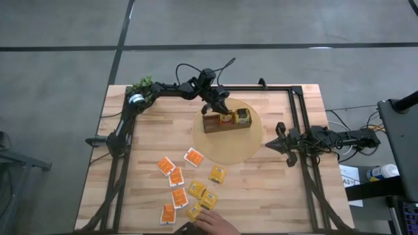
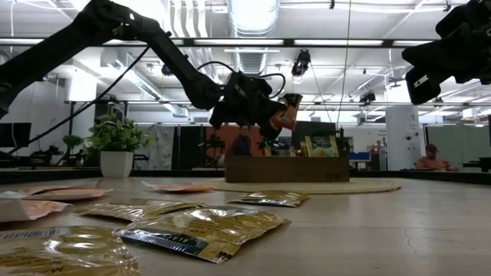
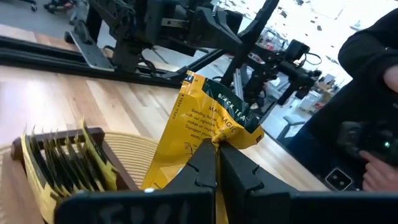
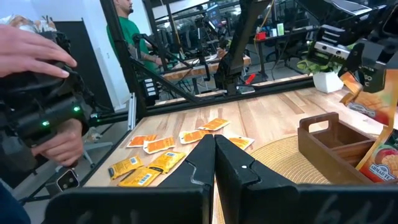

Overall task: Pick & Place Tea
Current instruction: Put the orange tea bag into the middle section of the wooden organizer

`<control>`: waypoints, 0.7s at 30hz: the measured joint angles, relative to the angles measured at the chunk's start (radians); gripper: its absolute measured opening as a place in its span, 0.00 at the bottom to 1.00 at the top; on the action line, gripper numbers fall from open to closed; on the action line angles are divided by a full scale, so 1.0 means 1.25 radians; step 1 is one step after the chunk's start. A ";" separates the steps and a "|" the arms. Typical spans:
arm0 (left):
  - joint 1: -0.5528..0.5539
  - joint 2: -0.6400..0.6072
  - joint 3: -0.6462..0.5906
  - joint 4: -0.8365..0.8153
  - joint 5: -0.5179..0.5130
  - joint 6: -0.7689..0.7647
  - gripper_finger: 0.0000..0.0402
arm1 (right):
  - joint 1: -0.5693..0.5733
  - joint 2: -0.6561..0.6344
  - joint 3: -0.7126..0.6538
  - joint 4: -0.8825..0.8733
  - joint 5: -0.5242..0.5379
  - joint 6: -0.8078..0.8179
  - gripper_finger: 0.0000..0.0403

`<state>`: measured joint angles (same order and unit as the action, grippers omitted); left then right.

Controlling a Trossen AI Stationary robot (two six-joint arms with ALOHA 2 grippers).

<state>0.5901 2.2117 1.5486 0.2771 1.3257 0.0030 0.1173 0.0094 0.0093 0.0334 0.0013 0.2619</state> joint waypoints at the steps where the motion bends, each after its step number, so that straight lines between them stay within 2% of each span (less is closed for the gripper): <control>1: 0.001 0.000 -0.001 -0.001 0.000 -0.006 0.02 | 0.000 0.000 0.000 0.000 0.000 0.000 0.02; 21: 0.006 0.027 -0.013 0.000 0.014 -0.004 0.02 | 0.000 0.000 0.000 0.000 0.000 0.000 0.02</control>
<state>0.5972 2.2456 1.5330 0.2777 1.3437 -0.0019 0.1173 0.0097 0.0093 0.0331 0.0010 0.2615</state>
